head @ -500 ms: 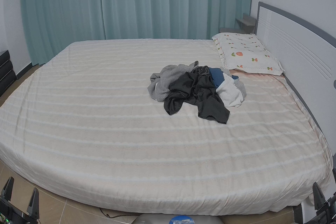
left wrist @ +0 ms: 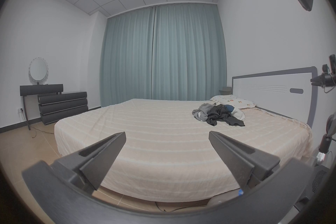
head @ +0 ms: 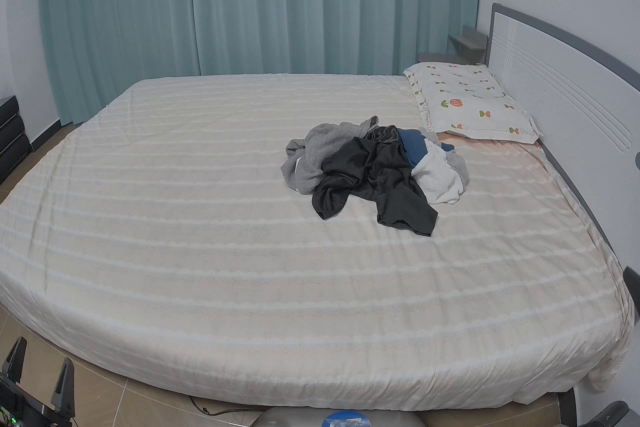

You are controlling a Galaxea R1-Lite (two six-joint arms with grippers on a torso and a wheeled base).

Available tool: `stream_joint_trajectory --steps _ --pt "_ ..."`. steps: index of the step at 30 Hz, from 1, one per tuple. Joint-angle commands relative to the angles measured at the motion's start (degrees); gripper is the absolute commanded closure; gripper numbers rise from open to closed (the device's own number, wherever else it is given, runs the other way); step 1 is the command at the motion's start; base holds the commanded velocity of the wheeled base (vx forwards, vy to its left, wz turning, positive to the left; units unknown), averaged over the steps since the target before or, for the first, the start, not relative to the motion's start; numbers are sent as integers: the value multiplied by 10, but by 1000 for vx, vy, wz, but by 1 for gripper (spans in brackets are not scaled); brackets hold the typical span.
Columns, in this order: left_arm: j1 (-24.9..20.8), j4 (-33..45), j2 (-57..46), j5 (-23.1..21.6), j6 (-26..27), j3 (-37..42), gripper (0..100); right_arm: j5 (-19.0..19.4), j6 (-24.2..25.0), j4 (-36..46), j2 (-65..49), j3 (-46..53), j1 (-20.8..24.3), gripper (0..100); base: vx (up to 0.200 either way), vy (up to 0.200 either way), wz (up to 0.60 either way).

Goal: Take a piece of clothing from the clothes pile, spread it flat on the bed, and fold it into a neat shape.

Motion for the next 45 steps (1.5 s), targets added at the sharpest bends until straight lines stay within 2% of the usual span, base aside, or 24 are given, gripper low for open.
stream_joint_trajectory --steps 1,6,9,10,14,23,27,29,35,45 --pt "0 0 -10 0 0 10 0 18 66 -262 611 -122 51 0 0 0 0" --pt "0 0 -10 0 0 10 0 0 97 -294 827 -263 53 0 0 0 0" --pt "0 0 -10 0 0 10 0 -6 104 -291 866 -302 54 0 0 0 0" --pt "0 0 -10 0 0 10 0 -16 120 -278 948 -388 61 0 0 0 0" --pt "0 0 -10 0 0 10 0 -32 155 -231 1047 -510 79 0 0 0 0" --pt "0 0 -10 0 0 10 0 -39 242 -135 1171 -692 111 0 0 0 0" --pt "0 0 -10 0 0 10 0 -47 261 -109 1214 -760 113 0 0 0 0" --pt "0 0 -10 0 0 10 0 -61 261 -97 1226 -781 113 0 0 0 0" --pt "0 0 -10 0 0 10 0 -65 264 -88 1268 -832 102 0 0 0 0" --pt "0 0 -10 0 0 10 0 -70 265 -88 1273 -844 99 0 0 0 0"
